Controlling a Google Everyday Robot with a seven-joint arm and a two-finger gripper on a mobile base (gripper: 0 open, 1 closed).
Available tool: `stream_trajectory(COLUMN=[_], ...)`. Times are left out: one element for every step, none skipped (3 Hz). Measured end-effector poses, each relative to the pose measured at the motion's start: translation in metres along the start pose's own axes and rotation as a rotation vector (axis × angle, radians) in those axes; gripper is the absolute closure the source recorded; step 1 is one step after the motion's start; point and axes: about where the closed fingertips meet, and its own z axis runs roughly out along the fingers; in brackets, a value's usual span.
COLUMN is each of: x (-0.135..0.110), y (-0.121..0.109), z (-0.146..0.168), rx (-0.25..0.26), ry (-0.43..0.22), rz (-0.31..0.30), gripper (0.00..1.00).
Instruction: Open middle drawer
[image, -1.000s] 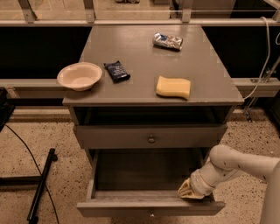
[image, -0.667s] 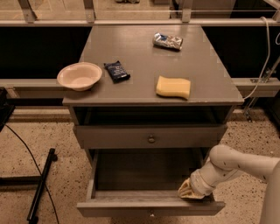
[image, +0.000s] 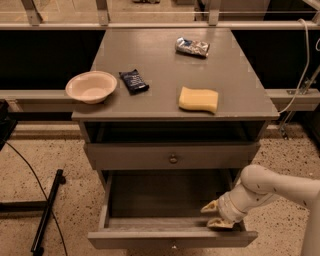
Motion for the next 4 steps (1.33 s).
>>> stream_trajectory(x=[-0.001,0.001,0.0,0.008], y=[-0.004,0.0,0.011,0.021], z=[-0.003,-0.028,-0.056,-0.082], rx=[0.008,0.087,0.161,0.187], ry=[0.002,0.019,0.033,0.004], rz=[0.0,0.002,-0.001,0.045], gripper=[0.6,0.84,1.0,0.82])
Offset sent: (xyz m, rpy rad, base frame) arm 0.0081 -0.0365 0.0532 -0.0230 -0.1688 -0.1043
